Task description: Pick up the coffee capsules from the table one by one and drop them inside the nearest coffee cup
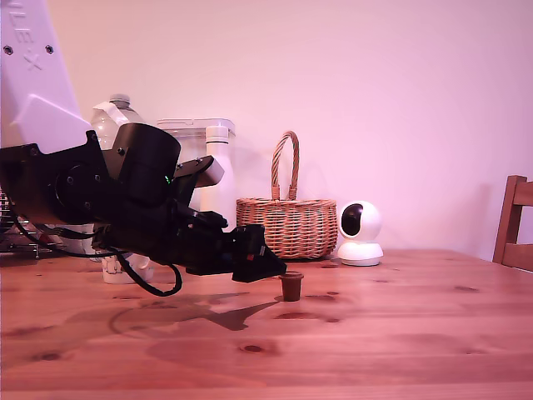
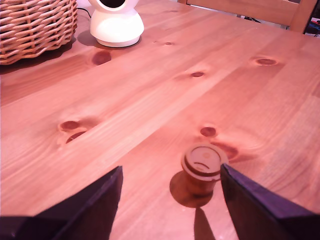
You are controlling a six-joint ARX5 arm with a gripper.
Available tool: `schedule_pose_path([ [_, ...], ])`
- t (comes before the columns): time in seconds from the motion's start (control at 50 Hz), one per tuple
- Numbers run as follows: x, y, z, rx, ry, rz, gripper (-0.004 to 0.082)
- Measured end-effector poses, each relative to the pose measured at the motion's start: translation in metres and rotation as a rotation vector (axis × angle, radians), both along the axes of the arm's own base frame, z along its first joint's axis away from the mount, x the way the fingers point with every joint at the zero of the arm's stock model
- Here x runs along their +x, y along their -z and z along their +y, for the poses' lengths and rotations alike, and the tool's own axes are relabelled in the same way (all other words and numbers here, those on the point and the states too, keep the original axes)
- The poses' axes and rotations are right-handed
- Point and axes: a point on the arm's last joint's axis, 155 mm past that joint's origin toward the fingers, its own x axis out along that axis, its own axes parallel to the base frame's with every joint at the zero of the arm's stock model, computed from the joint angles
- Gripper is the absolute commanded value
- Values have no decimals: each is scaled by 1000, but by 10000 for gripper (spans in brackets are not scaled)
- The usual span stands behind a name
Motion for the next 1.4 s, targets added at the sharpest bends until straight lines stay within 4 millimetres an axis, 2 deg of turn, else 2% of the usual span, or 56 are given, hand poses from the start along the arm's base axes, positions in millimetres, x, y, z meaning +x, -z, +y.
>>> schedule_pose_path([
  [0.2, -2, 4, 1, 7, -3, 26, 536],
  [0.5, -9, -9, -5, -26, 49, -10, 536],
  [0.76, -31, 6, 7, 8, 63, 10, 534],
  [1.18, -34, 11, 8, 27, 70, 15, 534],
  [1.4, -39, 23, 8, 67, 76, 52, 534],
])
